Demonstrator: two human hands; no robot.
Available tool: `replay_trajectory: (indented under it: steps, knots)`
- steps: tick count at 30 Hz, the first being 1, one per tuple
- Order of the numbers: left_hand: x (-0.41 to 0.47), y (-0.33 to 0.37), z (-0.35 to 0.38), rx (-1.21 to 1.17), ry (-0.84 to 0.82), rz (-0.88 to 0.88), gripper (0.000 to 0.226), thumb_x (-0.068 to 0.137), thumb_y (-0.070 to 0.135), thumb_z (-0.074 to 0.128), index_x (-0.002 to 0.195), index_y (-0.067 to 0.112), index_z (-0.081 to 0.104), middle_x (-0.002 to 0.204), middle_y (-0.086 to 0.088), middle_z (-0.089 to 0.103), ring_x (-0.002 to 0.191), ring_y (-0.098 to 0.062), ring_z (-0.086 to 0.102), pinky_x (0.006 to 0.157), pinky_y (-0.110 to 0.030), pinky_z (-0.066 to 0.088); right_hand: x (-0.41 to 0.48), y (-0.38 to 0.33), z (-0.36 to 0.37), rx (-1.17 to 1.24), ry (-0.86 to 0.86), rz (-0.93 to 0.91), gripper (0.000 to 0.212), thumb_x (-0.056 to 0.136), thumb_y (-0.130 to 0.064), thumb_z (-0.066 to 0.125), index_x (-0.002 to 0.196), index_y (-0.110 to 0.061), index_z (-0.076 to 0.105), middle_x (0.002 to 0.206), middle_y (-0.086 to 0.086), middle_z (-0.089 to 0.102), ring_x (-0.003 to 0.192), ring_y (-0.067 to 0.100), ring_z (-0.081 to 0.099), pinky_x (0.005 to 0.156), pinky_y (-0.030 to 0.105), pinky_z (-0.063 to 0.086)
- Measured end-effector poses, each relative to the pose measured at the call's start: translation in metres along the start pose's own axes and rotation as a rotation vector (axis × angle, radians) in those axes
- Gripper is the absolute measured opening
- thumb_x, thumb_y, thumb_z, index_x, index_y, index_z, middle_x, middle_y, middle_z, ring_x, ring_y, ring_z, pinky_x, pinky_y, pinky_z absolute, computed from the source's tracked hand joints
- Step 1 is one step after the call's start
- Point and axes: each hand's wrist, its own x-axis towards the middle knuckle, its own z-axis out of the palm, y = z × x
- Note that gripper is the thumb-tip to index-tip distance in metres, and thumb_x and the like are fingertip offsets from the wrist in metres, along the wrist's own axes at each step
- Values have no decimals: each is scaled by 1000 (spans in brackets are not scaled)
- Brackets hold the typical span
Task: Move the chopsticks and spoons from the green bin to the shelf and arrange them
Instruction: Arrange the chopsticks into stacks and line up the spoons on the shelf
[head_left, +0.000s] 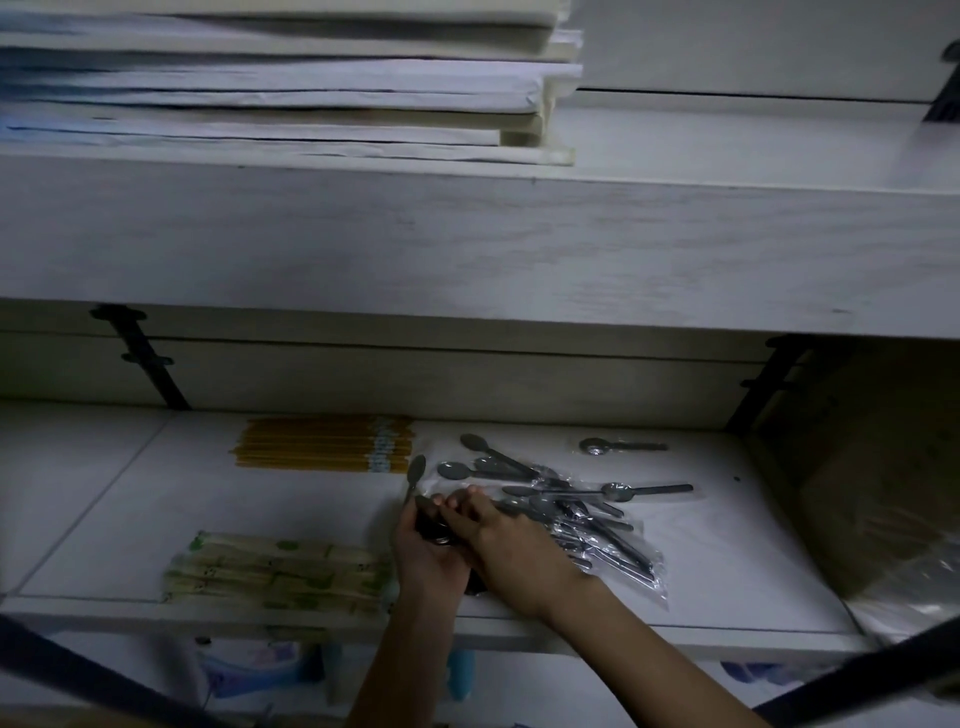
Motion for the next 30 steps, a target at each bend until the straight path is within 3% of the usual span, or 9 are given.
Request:
replay_trajectory:
  steps: [2, 5, 8, 11, 15, 19, 23, 28, 30]
  knots:
    - [-2, 0, 2, -42, -17, 3, 34, 95, 24, 39, 67, 10, 51, 56, -4, 53, 51, -16, 57, 59, -27, 55, 2, 3, 3, -13, -22, -16, 64, 95, -14, 41, 148, -29, 9, 156, 12, 11, 120, 43, 49, 93, 47, 46]
    - [0, 1, 3, -101, -66, -6, 38, 90, 40, 43, 70, 9, 54, 57, -4, 51, 62, -20, 51, 85, -38, 49, 5, 11, 10, -12, -41, -38, 69, 92, -7, 40, 148, -31, 7, 156, 12, 10, 123, 43, 46, 95, 49, 47]
    - [0, 3, 4, -87, -82, -18, 45, 87, 51, 44, 80, 9, 60, 61, -6, 56, 67, -22, 55, 84, -39, 48, 5, 13, 10, -4, -45, -36, 71, 93, -6, 40, 148, -34, 5, 156, 12, 9, 121, 44, 48, 93, 49, 47]
    - [0, 3, 5, -12, -91, -35, 43, 90, 44, 46, 107, 7, 61, 76, -10, 62, 84, -25, 60, 90, -39, 48, 3, 13, 6, -9, -43, -36, 68, 94, -9, 40, 148, -33, 5, 155, 13, 10, 114, 45, 52, 91, 48, 47]
    - [-5, 2, 8, 41, -85, -59, 29, 96, 27, 41, 83, 7, 57, 56, -6, 63, 61, -20, 64, 74, -35, 49, 3, 17, 8, 24, -64, -34, 67, 94, -13, 43, 148, -31, 8, 156, 11, 9, 116, 42, 52, 93, 45, 46]
    - [-7, 1, 10, 21, -104, -103, 35, 95, 25, 42, 62, 12, 46, 58, -4, 50, 63, -19, 56, 85, -38, 48, 1, 15, 5, -8, -67, -34, 62, 94, -12, 41, 148, -25, 13, 152, 13, 16, 113, 42, 52, 92, 46, 46]
    - [-9, -2, 9, 136, -107, -121, 41, 96, 36, 41, 66, 11, 50, 66, -7, 59, 79, -21, 58, 83, -34, 45, -3, 15, 0, 21, -60, -48, 57, 94, -13, 43, 145, -23, 21, 146, 13, 25, 114, 41, 51, 95, 46, 46]
    - [-9, 1, 9, 125, -147, -108, 44, 97, 36, 39, 57, 17, 38, 43, 4, 42, 49, -12, 47, 77, -33, 44, -20, 20, -17, 305, -56, 104, 52, 92, -19, 50, 140, -15, 31, 141, 10, 36, 125, 29, 44, 104, 37, 38]
    - [-8, 4, 11, 52, -137, -129, 45, 97, 34, 40, 56, 16, 35, 41, 4, 36, 41, -11, 42, 76, -33, 46, -28, 26, -23, 307, -125, 161, 35, 93, -25, 49, 125, -10, 46, 127, 13, 55, 113, 27, 55, 93, 33, 44]
